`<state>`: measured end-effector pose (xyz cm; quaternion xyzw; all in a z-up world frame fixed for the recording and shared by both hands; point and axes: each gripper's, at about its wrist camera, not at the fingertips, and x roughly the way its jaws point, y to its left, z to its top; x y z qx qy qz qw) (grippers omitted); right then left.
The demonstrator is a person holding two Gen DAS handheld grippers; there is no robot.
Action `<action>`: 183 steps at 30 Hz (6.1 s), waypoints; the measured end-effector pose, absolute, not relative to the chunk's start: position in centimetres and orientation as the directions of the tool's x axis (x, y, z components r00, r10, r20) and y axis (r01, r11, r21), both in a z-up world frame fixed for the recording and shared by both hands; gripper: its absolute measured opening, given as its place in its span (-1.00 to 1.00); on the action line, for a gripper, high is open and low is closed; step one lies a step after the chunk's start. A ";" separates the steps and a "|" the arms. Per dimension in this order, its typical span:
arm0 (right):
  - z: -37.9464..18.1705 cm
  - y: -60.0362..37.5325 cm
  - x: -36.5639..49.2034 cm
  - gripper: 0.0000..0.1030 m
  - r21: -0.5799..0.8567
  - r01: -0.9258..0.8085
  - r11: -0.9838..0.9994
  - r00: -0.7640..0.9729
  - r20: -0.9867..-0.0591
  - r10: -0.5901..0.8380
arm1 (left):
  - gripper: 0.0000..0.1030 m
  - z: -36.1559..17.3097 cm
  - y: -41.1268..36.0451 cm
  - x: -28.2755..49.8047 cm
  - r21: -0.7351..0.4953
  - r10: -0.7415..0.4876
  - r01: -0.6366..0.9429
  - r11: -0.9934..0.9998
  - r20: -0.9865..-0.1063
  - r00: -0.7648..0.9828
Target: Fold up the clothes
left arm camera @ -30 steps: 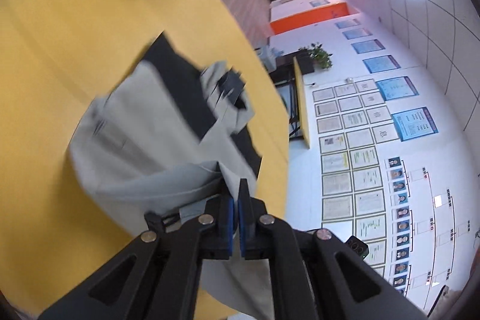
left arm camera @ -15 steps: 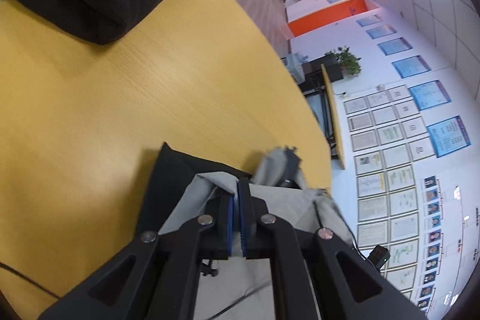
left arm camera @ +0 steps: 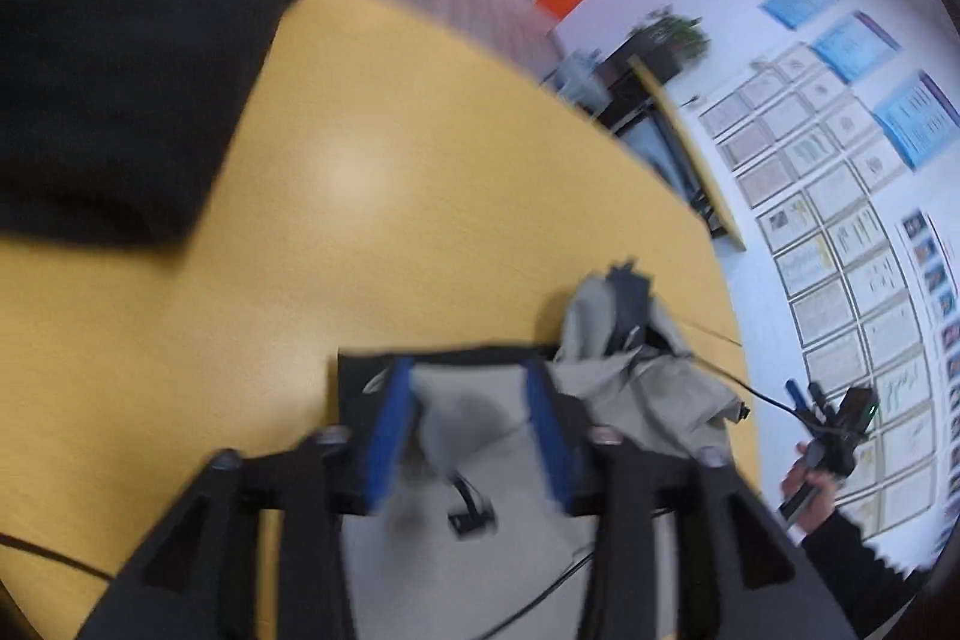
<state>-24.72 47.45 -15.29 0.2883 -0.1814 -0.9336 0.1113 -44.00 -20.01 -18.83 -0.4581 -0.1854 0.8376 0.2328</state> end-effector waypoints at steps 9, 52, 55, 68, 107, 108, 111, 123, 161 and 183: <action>-9.5 42.5 -20.1 0.99 0.202 0.300 -0.932 -0.811 -0.462 -0.360 | 0.68 -9.7 -19.1 -36.1 -0.429 0.659 -0.514 -0.743 -0.601 -0.452; -30.6 36.0 3.2 1.00 0.611 -0.521 -0.596 -0.677 -0.721 -0.147 | 0.59 -27.3 5.6 -33.4 0.132 0.521 -0.991 0.014 -0.847 -0.106; -31.0 36.0 0.4 1.00 0.658 -0.491 -0.571 -0.735 -0.665 -0.133 | 0.51 -31.2 8.2 -31.9 0.152 0.453 -0.981 0.121 -0.888 -0.082; -23.6 41.4 -2.2 -0.82 0.602 -0.328 -0.728 -0.816 -0.569 -0.103 | 0.53 -33.2 12.0 -28.1 0.081 0.464 -0.988 0.128 -0.886 -0.013; -14.9 31.5 5.4 -0.73 0.407 0.273 -0.872 -0.778 -0.440 -0.449 | 0.78 -35.2 20.9 -22.5 0.105 0.597 -0.994 0.015 -0.799 -0.075; -15.0 31.1 5.4 -0.73 0.407 0.293 -0.865 -0.774 -0.431 -0.465 | 0.69 -34.9 19.6 -22.5 0.113 0.581 -0.994 0.008 -0.810 -0.087; -15.9 28.3 6.2 -0.74 0.402 0.342 -0.849 -0.745 -0.436 -0.506 | 0.68 -33.9 12.9 -21.7 0.133 0.566 -0.991 -0.001 -0.817 -0.111; -21.7 24.0 3.2 -0.77 0.429 0.454 -0.781 -0.560 -0.544 -0.625 | 0.68 -35.3 6.2 -20.9 0.022 0.578 -0.988 -0.150 -0.809 -0.106; -29.8 18.9 9.6 -0.42 0.175 0.758 -0.629 -0.350 -0.703 -0.618 | 0.70 -35.5 -1.5 -22.6 0.127 0.532 -0.981 -0.146 -0.826 -0.187; -28.8 30.1 9.3 -0.01 0.079 0.272 -0.959 -0.545 -0.808 -0.221 | 0.82 -36.3 -2.1 -23.2 0.141 0.543 -0.973 -0.185 -0.811 -0.221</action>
